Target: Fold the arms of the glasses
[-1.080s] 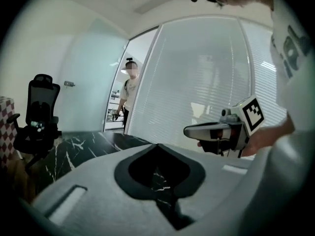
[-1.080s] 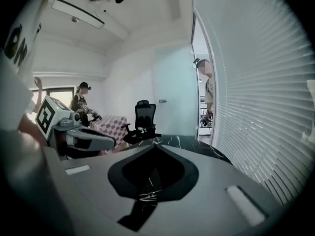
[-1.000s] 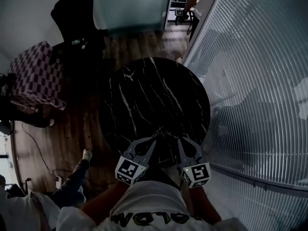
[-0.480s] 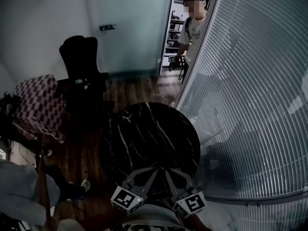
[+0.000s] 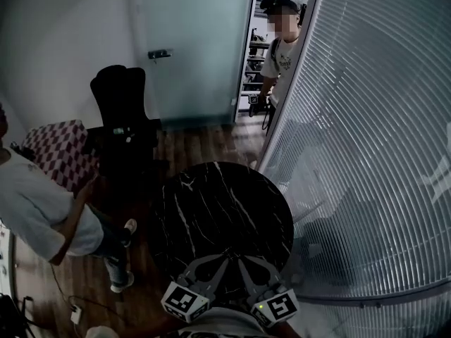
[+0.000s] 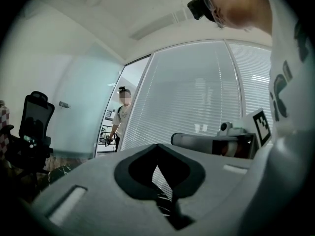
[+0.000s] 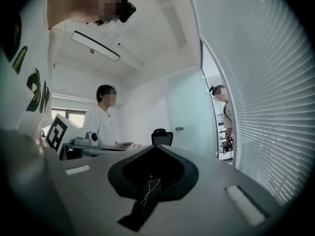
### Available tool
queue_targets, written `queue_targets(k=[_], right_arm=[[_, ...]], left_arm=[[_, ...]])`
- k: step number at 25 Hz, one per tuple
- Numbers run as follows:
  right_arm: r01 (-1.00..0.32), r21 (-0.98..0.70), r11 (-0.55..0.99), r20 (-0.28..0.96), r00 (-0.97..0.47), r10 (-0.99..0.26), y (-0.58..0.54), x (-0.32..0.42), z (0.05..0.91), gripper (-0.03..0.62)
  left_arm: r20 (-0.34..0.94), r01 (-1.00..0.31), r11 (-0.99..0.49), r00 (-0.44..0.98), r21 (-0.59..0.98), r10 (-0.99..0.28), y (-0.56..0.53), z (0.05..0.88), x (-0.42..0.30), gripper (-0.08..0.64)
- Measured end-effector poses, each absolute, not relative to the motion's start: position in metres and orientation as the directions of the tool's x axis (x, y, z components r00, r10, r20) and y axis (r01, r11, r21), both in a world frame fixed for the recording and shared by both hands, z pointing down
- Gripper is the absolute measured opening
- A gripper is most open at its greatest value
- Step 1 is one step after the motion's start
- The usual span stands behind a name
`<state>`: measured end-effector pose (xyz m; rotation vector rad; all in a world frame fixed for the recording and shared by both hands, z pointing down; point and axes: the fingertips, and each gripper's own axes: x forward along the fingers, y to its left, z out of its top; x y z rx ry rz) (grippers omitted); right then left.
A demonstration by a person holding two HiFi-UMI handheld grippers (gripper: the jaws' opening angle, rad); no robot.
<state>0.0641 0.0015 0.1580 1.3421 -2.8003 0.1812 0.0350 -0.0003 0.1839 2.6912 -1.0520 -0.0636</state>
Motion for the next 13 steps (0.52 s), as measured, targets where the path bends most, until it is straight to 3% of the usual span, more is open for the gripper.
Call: queue_targets(k=[13], right_arm=[[-0.762,-0.104,0.639,0.099,-0.647,-0.756,-0.003,0.048,0.151,0.002]], left_arm=[[0.053,-0.668,-0.68,0.724,0.3,-0.688,-0.003,0.174,0.023,0.003]])
